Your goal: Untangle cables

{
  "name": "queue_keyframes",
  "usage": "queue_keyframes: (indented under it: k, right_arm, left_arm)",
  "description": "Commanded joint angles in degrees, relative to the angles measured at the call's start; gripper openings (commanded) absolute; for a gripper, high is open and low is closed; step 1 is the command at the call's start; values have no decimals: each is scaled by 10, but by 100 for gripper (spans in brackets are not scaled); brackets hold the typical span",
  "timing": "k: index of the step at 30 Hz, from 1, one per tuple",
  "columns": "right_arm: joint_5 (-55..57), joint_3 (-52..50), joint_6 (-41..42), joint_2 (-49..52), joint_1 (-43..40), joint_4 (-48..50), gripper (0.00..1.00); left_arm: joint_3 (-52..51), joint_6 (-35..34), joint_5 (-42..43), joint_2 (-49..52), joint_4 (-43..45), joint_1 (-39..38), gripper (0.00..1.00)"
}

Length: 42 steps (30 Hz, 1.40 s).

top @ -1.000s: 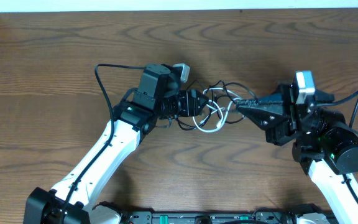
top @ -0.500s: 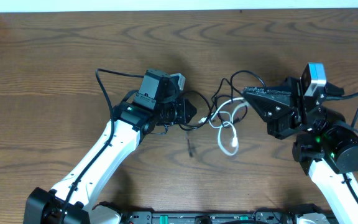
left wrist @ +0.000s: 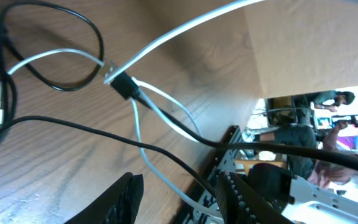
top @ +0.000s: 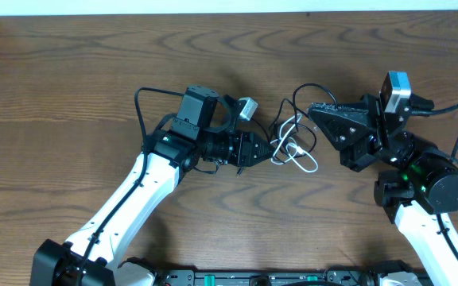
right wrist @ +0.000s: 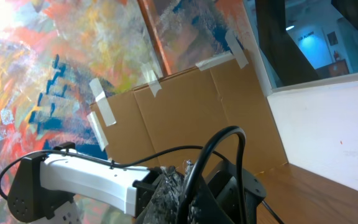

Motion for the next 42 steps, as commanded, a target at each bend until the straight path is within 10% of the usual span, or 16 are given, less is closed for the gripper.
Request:
queue_keyframes:
  k: [1, 16, 34, 42]
  right_arm:
    - [13, 3, -2, -3, -5, 1, 1]
    - [46, 3, -41, -3, -5, -104, 1]
    - [7, 3, -41, -3, 4, -103, 1]
    - [7, 3, -41, -3, 4, -103, 1]
  left_arm:
    - [9, 25, 38, 3, 2, 0, 44]
    - [9, 81, 220, 3, 56, -9, 45]
    - [9, -79, -52, 3, 201, -10, 47]
    - [9, -75, -71, 3, 125, -10, 20]
